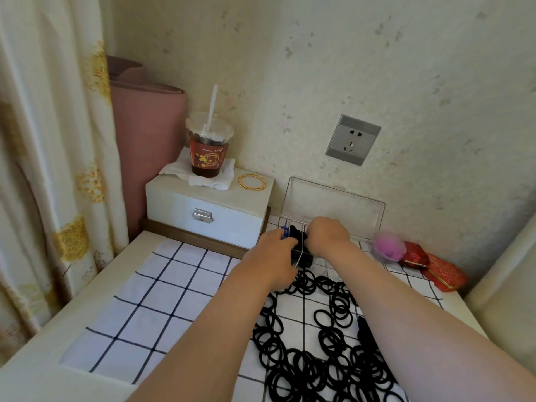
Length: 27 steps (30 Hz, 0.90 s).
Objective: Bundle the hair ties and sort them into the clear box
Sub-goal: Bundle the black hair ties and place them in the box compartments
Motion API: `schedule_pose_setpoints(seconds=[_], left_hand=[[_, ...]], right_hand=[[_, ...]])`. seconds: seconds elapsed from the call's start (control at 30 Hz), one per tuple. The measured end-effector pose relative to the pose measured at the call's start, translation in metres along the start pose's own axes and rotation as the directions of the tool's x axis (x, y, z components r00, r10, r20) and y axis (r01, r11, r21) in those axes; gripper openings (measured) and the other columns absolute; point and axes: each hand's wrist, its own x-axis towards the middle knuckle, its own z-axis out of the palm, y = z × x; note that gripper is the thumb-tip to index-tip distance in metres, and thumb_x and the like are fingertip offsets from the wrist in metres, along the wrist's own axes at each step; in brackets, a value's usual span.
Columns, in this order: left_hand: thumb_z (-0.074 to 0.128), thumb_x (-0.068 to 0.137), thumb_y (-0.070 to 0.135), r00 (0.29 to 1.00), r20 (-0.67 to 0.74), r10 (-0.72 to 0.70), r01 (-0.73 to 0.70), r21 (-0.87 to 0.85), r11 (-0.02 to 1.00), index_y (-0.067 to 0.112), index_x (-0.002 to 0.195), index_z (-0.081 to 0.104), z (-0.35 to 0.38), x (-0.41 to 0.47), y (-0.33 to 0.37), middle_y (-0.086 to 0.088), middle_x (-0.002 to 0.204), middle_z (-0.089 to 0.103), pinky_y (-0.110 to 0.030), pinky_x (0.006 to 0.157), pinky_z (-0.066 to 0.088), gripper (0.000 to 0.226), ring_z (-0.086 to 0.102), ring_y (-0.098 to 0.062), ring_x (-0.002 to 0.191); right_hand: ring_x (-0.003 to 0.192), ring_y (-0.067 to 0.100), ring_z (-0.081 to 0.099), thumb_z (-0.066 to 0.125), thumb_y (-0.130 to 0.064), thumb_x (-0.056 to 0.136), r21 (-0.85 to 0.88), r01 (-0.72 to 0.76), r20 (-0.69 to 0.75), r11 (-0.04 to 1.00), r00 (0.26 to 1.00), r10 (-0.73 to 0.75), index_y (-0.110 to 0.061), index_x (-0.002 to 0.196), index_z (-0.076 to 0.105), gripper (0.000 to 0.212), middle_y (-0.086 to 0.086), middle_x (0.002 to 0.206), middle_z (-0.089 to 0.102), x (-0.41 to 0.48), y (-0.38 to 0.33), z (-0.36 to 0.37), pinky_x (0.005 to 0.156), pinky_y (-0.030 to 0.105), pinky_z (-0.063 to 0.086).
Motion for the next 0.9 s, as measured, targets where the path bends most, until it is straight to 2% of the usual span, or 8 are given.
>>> schedule_pose_setpoints(seconds=[0.17,0.23,0.33,0.5,0.6,0.7,0.8,0.9], left_hand=[[0.060,0.092,0.028,1.000,0.004,0.008,-0.008,-0.002,1.000,0.023,0.150,0.033,-0.001,-0.001,0.000,-0.001,0.156,0.023,-0.038,0.111,0.033,0.064,0.017,-0.019,0.145],[0.060,0.093,0.027,1.000,0.003,0.008,-0.008,-0.011,1.000,0.023,0.150,0.033,-0.001,-0.001,0.001,-0.001,0.156,0.023,-0.037,0.112,0.030,0.064,0.016,-0.019,0.145],[0.060,0.093,0.027,1.000,0.009,0.006,-0.006,-0.014,1.000,0.022,0.150,0.033,-0.001,-0.001,0.004,-0.003,0.156,0.023,-0.036,0.113,0.029,0.063,0.016,-0.020,0.145],[0.059,0.093,0.029,1.000,0.014,0.001,0.000,-0.017,1.000,0.021,0.150,0.033,0.000,0.000,0.004,-0.003,0.156,0.022,-0.035,0.113,0.027,0.063,0.016,-0.020,0.145],[0.061,0.092,0.029,1.000,0.022,-0.004,0.005,-0.020,1.000,0.023,0.150,0.033,0.004,0.002,0.002,-0.003,0.158,0.019,-0.037,0.115,0.027,0.065,0.015,-0.021,0.146],[0.061,0.092,0.029,0.999,0.035,-0.016,0.017,-0.023,1.000,0.024,0.151,0.031,0.005,0.004,0.000,-0.002,0.160,0.014,-0.038,0.116,0.025,0.067,0.012,-0.021,0.148],[0.060,0.093,0.028,1.000,0.028,-0.009,0.010,-0.040,0.999,0.024,0.152,0.029,0.002,0.004,-0.002,-0.001,0.161,0.015,-0.037,0.117,0.025,0.067,0.013,-0.021,0.148],[0.060,0.093,0.025,1.000,0.006,-0.002,0.003,-0.059,0.998,0.021,0.151,0.031,0.000,0.001,-0.004,-0.002,0.158,0.024,-0.036,0.117,0.027,0.066,0.022,-0.021,0.145]], right_hand=[[0.084,0.029,0.067,0.054,-0.010,0.088,0.077,0.079,0.150,0.994,0.985,-0.090,-0.004,0.098,0.074,0.023,0.009,0.086,0.069,0.002,0.011,-0.013,0.059,0.027,0.047],[0.107,0.031,0.065,0.052,-0.009,0.094,0.168,0.104,0.161,0.980,0.978,-0.131,-0.004,0.114,0.073,0.029,0.014,0.112,0.071,-0.003,0.016,-0.022,0.087,0.035,0.053],[0.133,0.026,0.051,0.047,-0.001,0.094,0.284,0.118,0.064,0.952,0.988,-0.141,-0.010,0.134,0.062,0.044,0.009,0.142,0.057,-0.020,0.022,-0.033,0.112,0.036,0.039],[0.115,0.024,0.058,0.034,-0.031,0.081,-0.002,0.342,0.004,0.940,0.940,-0.342,-0.019,0.097,0.074,0.045,-0.002,0.107,0.072,-0.046,0.023,-0.023,0.100,0.040,0.038],[0.139,0.018,0.036,0.022,-0.043,0.083,-0.136,0.381,0.119,0.915,0.923,-0.367,-0.027,0.111,0.071,0.059,-0.012,0.128,0.064,-0.045,0.020,-0.009,0.115,0.049,0.013],[0.138,0.020,0.032,0.019,-0.048,0.082,-0.157,0.376,0.138,0.913,0.924,-0.357,-0.023,0.100,0.072,0.061,-0.008,0.121,0.065,-0.044,0.016,-0.009,0.119,0.053,0.003],[0.128,0.019,0.040,0.027,-0.048,0.080,-0.074,0.333,0.154,0.940,0.935,-0.320,-0.021,0.088,0.070,0.052,-0.004,0.108,0.067,-0.042,0.015,-0.014,0.117,0.049,0.013],[0.119,0.025,0.054,0.048,-0.028,0.088,0.120,0.326,0.058,0.938,0.941,-0.334,-0.020,0.107,0.073,0.033,0.003,0.113,0.068,-0.050,0.023,-0.019,0.104,0.041,0.038]])
